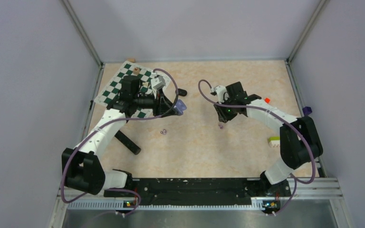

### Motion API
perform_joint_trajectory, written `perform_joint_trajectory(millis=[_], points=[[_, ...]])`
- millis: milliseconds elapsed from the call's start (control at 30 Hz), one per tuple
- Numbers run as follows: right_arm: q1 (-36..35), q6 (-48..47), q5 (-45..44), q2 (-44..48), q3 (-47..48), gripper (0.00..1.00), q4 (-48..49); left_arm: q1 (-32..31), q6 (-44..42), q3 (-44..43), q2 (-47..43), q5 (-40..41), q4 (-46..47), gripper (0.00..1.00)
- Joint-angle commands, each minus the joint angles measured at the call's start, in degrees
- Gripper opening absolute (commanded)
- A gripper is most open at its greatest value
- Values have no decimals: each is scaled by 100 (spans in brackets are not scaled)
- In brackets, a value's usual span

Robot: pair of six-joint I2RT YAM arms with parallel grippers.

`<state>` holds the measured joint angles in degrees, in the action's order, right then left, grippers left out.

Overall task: Insert the wireless bluetooth earbuds into the charging case
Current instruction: Pick up the right earbud from the center of the board.

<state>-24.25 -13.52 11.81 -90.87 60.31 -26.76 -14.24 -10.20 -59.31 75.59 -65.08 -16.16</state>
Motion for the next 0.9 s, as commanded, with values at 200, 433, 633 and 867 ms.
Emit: perform_joint_trajectory(millis=[200,433,633,867], points=[[-315,-226,-176,-279,305,35,-459,-4,-36,51,-168,-40,254,0],[-437,-264,-449,-466,322,33,-466,-2,-48,60,-206,-36,256,0],[-435,-265,-412,-462,321,31,-439,-6,-60,60,-199,-40,254,0],[-433,-274,-433,-538,314,27,-409,-8,-58,51,-205,-31,260,0]])
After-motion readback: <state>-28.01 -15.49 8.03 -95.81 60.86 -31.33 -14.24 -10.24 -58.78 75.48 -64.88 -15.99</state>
